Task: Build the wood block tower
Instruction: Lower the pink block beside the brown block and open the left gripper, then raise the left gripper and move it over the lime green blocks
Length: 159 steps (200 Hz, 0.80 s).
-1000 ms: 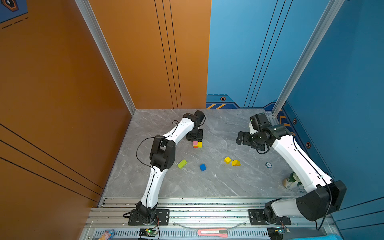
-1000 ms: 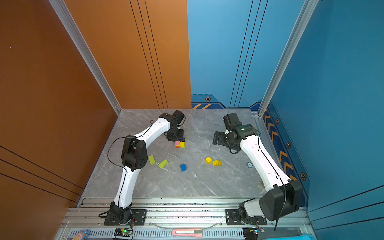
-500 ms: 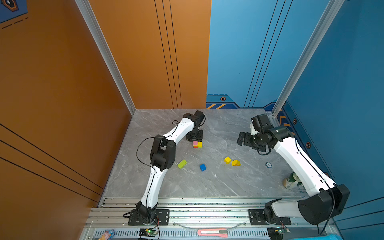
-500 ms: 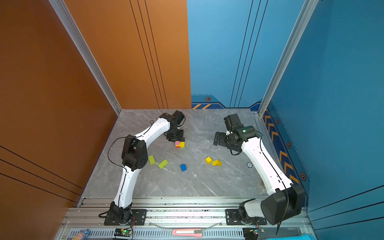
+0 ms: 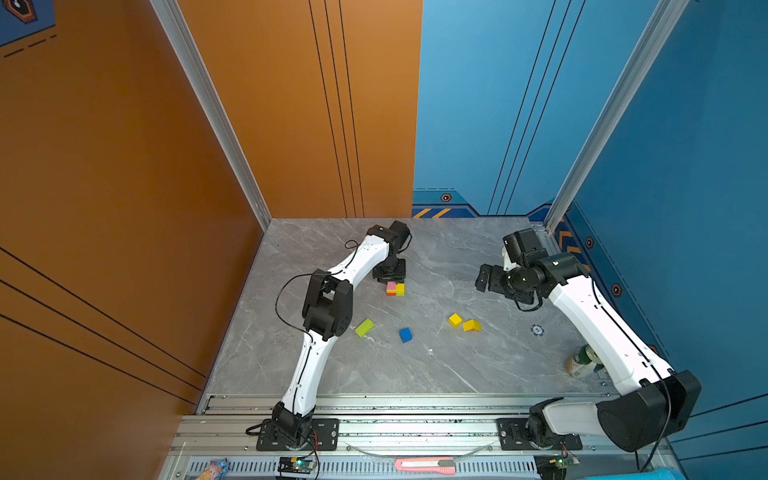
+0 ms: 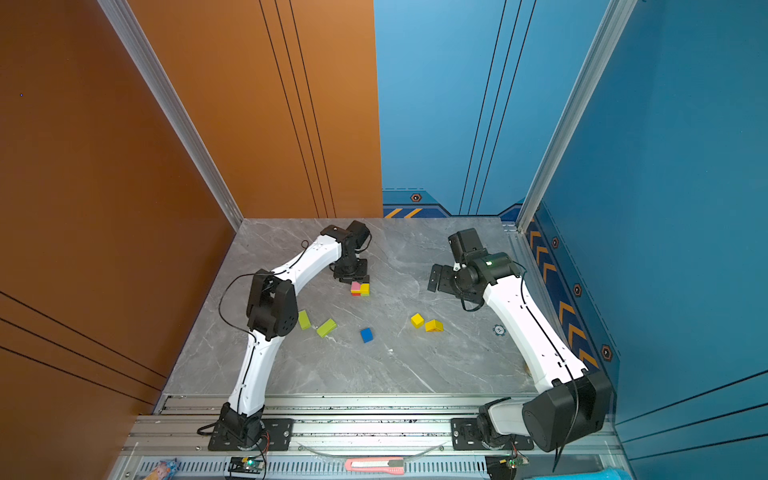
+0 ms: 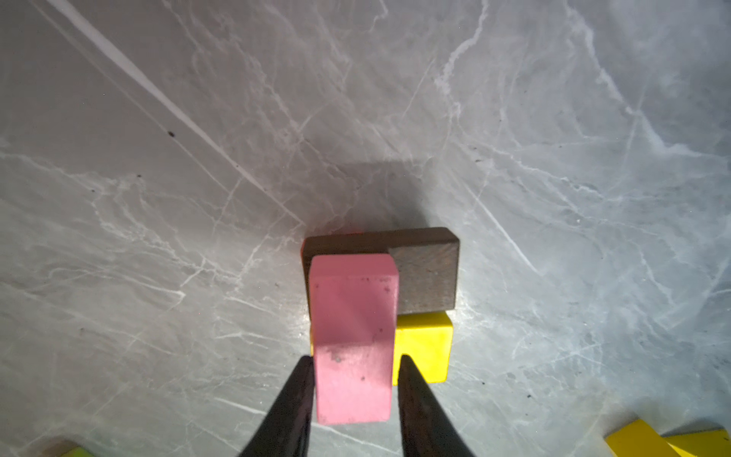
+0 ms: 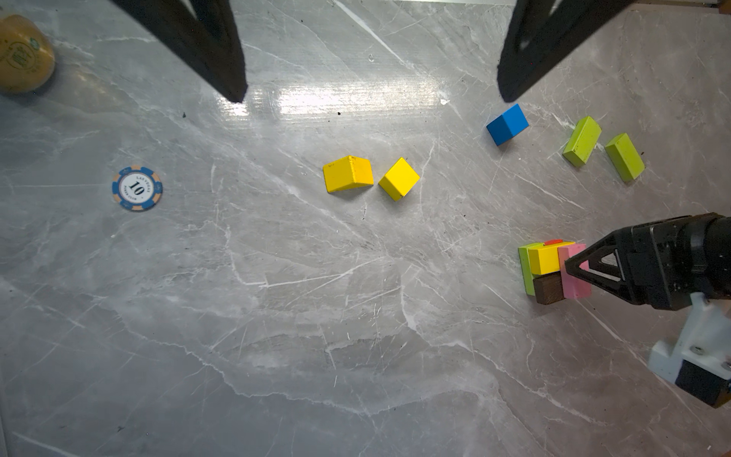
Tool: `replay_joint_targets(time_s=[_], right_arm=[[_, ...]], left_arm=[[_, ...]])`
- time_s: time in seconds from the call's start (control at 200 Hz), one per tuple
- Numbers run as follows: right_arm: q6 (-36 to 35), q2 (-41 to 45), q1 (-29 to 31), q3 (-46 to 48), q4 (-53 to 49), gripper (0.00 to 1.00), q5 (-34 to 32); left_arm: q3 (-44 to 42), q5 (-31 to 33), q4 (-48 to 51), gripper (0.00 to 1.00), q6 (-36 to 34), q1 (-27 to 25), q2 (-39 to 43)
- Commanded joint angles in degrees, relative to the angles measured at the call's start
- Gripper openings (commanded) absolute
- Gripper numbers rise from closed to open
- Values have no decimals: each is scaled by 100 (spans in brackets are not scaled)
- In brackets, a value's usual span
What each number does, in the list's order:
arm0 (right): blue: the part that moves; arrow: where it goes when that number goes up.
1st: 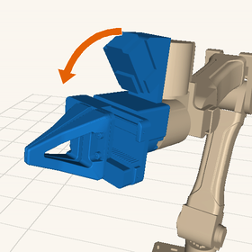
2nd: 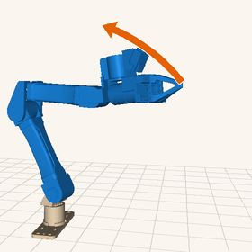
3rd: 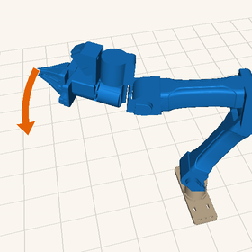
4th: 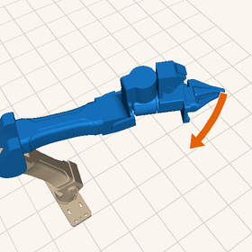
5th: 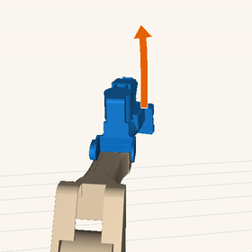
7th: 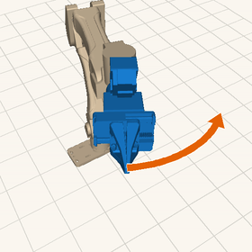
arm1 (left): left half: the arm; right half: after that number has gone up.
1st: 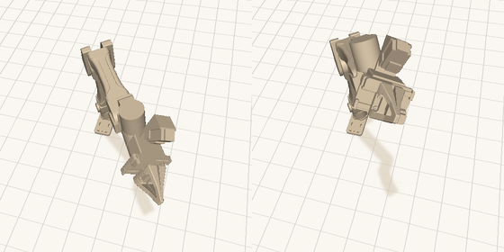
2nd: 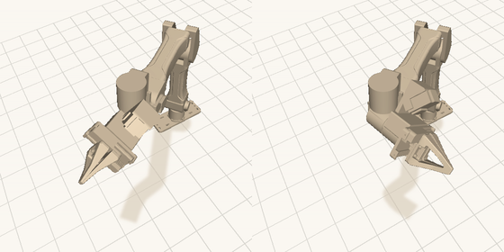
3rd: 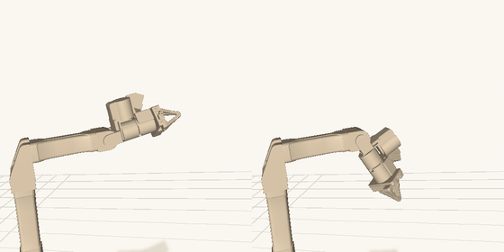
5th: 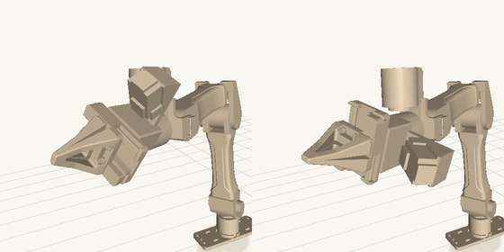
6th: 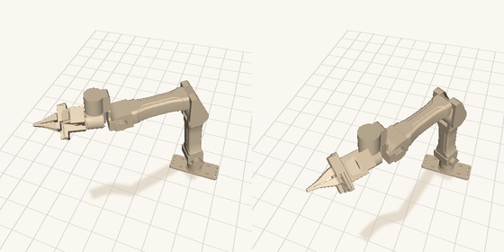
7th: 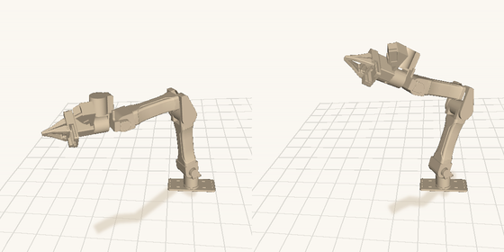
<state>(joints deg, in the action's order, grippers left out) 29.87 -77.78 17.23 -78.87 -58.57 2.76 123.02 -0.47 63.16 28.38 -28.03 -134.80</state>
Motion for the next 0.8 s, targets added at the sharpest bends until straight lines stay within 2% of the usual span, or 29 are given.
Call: replay_joint_targets(time_s=[0.0,0.365,0.791], right_arm=[[31,84,-26,87,-173,100,-119],[-7,138,-44,136,-147,100,-69],[1,38,80,-14,-15,100,35]], left_arm=[[152,73,250,36,88,61,-138],[230,274,419,43,62,91,50],[17,266,425,54,12,164,1156]])
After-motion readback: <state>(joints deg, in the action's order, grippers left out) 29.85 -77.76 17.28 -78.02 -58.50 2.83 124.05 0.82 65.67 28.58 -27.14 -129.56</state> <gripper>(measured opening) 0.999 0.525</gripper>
